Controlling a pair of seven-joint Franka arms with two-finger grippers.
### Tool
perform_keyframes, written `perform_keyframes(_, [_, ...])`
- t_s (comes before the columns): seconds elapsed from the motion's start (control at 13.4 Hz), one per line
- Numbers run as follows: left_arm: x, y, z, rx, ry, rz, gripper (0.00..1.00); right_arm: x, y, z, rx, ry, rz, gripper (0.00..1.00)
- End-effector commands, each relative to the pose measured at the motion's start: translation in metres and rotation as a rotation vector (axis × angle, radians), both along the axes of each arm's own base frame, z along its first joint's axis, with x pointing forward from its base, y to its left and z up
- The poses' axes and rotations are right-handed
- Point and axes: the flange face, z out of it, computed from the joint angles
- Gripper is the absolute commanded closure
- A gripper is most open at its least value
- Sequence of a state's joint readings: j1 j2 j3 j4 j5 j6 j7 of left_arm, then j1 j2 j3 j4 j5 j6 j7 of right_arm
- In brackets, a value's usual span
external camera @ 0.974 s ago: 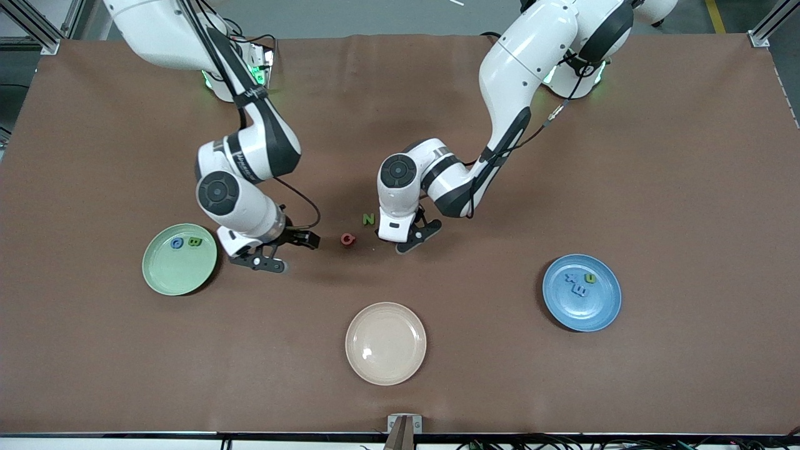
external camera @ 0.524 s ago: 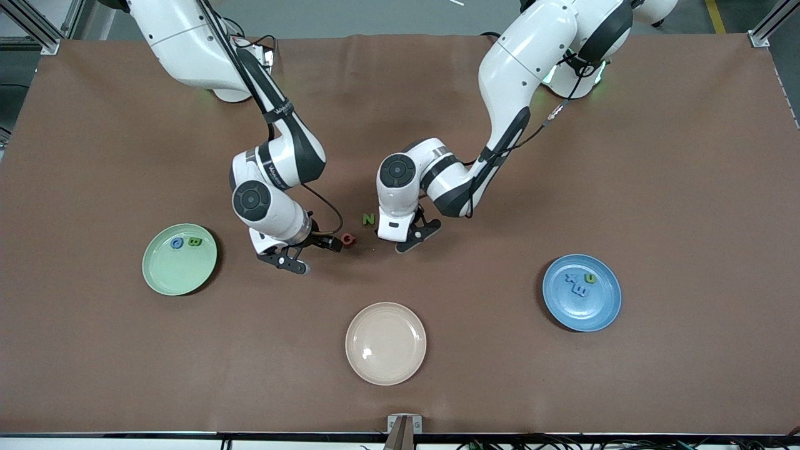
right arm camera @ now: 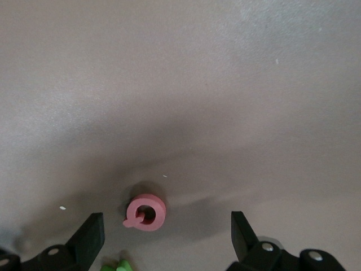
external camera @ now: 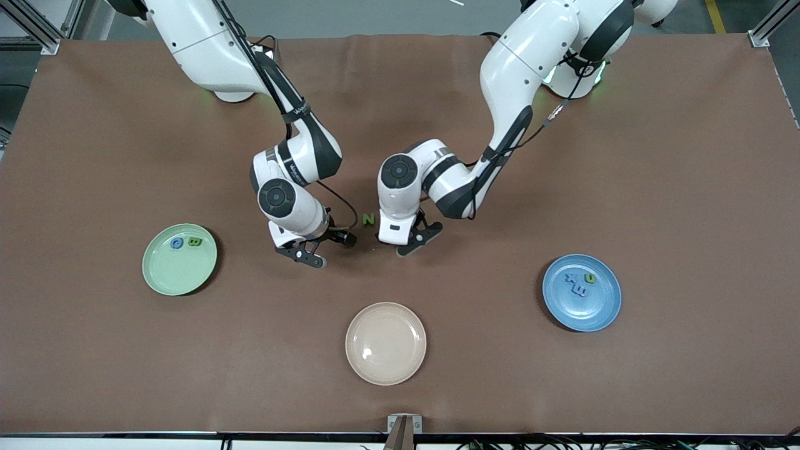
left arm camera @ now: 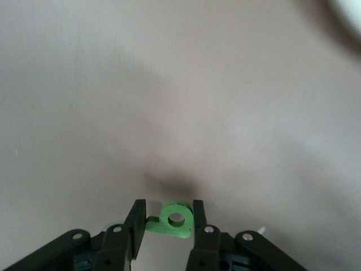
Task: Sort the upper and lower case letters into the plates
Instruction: 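Place the green letter in the blue plate with the left gripper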
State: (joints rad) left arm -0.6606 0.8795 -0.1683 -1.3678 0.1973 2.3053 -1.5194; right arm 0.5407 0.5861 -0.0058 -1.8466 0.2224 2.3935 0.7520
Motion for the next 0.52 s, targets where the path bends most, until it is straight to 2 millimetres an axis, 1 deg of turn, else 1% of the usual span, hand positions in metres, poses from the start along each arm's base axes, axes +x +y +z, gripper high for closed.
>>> perform_keyframes(0.0, [0.043, 0.043, 0.047, 0.001, -0.055, 0.058, 1.0, -0.002, 0.005, -0.014, 0.007, -0.005, -0.024, 0.01])
perform_keyframes(0.07, [0.062, 0.067, 0.062, 0.023, -0.063, 0.064, 1.0, -0.004, 0.008, -0.016, 0.007, -0.006, -0.022, 0.01])
perform_keyframes(0.15, [0.072, 0.083, 0.078, 0.045, -0.07, 0.026, 1.0, -0.007, 0.012, -0.021, 0.002, 0.0, -0.02, 0.01])
perform_keyframes(0.22, [0.09, 0.108, 0.095, 0.061, -0.086, 0.01, 1.0, -0.008, 0.015, -0.02, 0.004, -0.005, -0.016, 0.03])
perform_keyframes(0.3, [0.108, 0.138, 0.109, 0.072, -0.098, 0.012, 1.0, -0.011, 0.017, -0.024, 0.001, -0.001, -0.009, 0.03])
perform_keyframes(0.45, [0.132, 0.193, 0.125, 0.116, -0.065, -0.026, 1.0, -0.014, 0.021, -0.025, 0.0, 0.0, -0.001, 0.04])
